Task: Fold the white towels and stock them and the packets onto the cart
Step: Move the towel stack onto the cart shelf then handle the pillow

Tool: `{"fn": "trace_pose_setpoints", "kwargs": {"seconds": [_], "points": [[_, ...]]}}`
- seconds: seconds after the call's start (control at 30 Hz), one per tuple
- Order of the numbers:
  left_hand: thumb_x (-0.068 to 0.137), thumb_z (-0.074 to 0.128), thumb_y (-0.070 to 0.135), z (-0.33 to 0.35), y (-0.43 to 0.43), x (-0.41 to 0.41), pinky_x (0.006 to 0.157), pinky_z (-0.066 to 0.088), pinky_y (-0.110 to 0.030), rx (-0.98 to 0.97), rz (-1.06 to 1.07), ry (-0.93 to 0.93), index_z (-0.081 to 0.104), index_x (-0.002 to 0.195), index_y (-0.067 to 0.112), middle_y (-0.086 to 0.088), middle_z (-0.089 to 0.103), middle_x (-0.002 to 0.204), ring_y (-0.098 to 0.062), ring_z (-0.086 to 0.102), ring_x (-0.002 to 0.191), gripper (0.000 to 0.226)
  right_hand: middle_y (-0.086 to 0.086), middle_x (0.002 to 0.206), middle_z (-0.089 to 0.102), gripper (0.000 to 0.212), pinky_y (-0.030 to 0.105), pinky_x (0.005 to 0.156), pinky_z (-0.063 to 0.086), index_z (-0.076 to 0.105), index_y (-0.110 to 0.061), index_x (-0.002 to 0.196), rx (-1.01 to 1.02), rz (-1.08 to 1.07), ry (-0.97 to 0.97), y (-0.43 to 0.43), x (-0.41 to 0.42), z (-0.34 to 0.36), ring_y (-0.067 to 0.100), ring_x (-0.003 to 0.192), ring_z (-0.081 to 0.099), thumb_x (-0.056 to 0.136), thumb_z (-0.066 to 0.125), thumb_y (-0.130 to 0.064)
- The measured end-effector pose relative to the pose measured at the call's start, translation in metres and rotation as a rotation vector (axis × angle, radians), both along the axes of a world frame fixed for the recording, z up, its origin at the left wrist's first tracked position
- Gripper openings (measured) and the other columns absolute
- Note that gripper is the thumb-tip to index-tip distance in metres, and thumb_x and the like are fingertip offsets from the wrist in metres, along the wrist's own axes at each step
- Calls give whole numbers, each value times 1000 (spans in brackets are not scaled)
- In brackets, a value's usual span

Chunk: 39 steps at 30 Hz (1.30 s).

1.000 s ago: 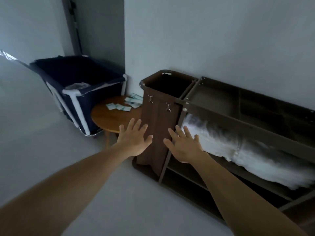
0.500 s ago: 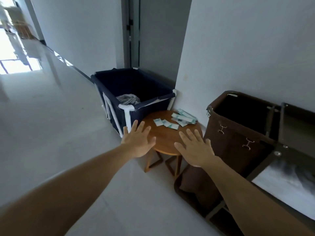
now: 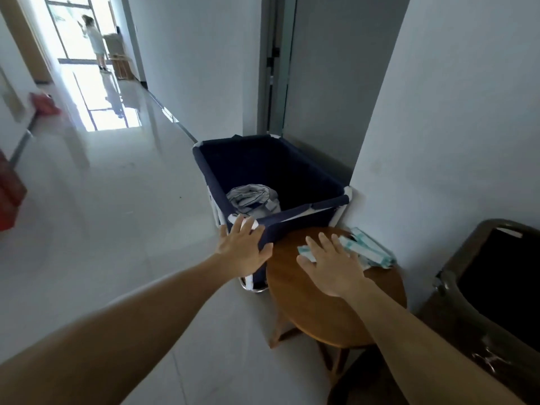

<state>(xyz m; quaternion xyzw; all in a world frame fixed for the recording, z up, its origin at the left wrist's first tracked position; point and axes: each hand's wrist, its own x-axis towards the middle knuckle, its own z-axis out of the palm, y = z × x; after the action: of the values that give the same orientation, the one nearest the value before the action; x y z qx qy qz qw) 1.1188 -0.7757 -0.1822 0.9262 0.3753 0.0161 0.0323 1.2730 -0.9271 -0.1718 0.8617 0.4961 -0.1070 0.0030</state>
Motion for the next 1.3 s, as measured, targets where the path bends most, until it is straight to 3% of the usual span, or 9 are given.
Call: {"fn": "trace_pose_setpoints", "kwargs": {"seconds": [0.27,0.6,0.9,1.3], "points": [[100,23,59,-11,135,21,120,4,-59,-73,58,25,16,156,28,-2,1,166,-26,-9,152,65,-2,168,-6,65,60,120,4,2,-35,159,-20,64,75,148,38,-20,24,153,-11,102,20,-61],[100,25,56,-12,372,63,118,7,-57,-67,-48,43,13,157,25,-2,2,166,-27,-8,152,66,-2,168,-4,69,61,118,9,4,-32,159,-38,-31,127,366,77,-37,26,153,-11,100,23,-64],[98,28,56,-43,495,171,118,8,-54,-115,-190,119,12,157,25,1,3,166,-26,-6,152,68,-2,167,-6,72,61,116,13,1,-31,159,-118,-186,221,465,159,-76,27,153,-10,100,23,-64],[96,33,54,-86,653,335,119,11,-56,-157,-316,377,13,156,21,-3,5,165,-29,-3,152,72,0,167,-8,72,63,116,13,-3,-30,159,-104,-304,468,614,283,-143,29,153,-9,101,26,-61]]}}
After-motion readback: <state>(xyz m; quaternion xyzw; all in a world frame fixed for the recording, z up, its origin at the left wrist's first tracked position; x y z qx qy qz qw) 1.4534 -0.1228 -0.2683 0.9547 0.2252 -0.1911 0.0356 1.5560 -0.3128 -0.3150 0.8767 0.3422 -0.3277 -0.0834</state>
